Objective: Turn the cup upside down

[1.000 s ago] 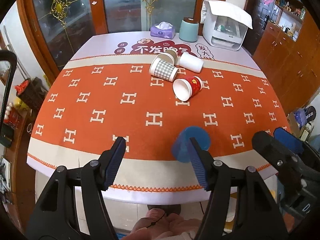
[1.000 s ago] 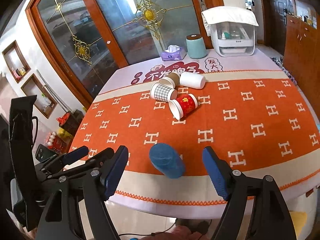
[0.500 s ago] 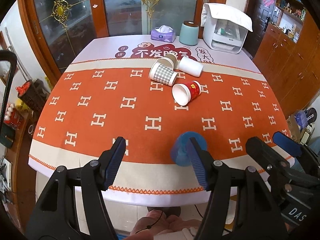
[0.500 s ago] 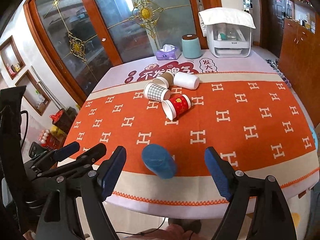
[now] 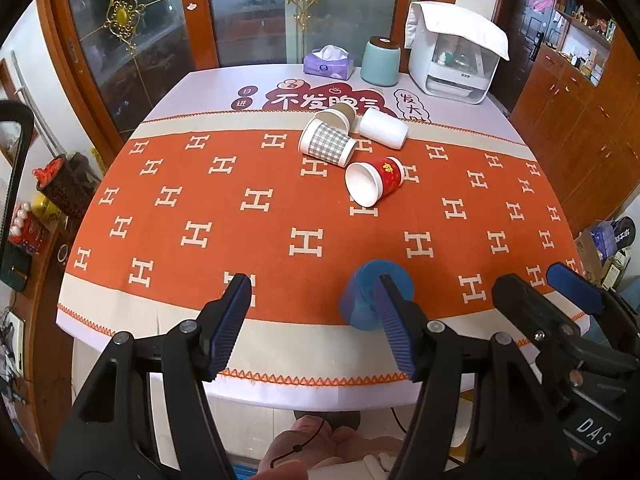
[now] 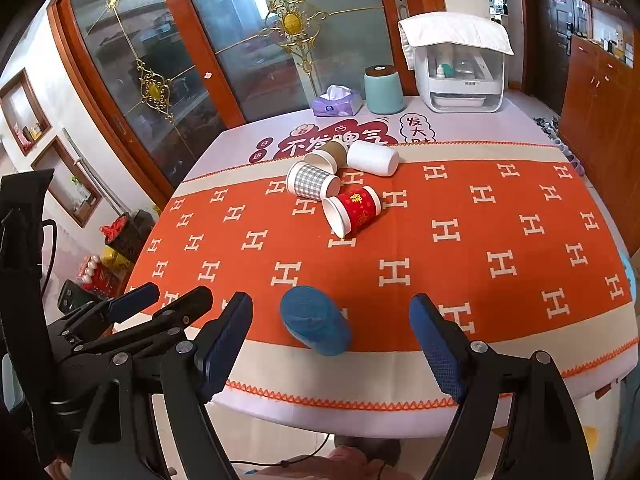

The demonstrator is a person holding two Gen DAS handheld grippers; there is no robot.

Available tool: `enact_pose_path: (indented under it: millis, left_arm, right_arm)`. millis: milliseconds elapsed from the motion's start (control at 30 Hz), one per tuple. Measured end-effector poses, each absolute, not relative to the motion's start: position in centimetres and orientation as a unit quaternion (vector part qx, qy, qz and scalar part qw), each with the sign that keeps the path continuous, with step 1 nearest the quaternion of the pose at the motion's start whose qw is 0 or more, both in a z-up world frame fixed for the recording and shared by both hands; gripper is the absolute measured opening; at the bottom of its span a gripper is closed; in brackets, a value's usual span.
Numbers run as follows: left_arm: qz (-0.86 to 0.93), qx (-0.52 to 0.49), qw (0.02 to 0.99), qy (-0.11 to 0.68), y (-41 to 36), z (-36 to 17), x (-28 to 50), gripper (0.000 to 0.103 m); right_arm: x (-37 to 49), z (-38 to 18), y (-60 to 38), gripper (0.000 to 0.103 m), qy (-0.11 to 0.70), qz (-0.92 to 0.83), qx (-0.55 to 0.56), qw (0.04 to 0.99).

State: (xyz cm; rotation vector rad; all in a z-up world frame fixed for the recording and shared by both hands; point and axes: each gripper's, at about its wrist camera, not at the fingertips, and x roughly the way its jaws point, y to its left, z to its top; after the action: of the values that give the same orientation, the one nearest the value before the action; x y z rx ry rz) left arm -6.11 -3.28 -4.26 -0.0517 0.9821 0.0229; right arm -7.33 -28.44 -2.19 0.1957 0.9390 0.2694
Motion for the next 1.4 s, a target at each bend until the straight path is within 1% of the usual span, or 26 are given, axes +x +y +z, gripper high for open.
enact_pose_path:
  millis: [1400]
  left_arm:
    - [0.012, -0.026, 0.876, 0.481, -2.97, -5.09, -6.27, 0.061]
  right_arm:
    - [-7.31, -2.32, -28.18, 0.082, 0.450, 0.131, 0.093, 0.878]
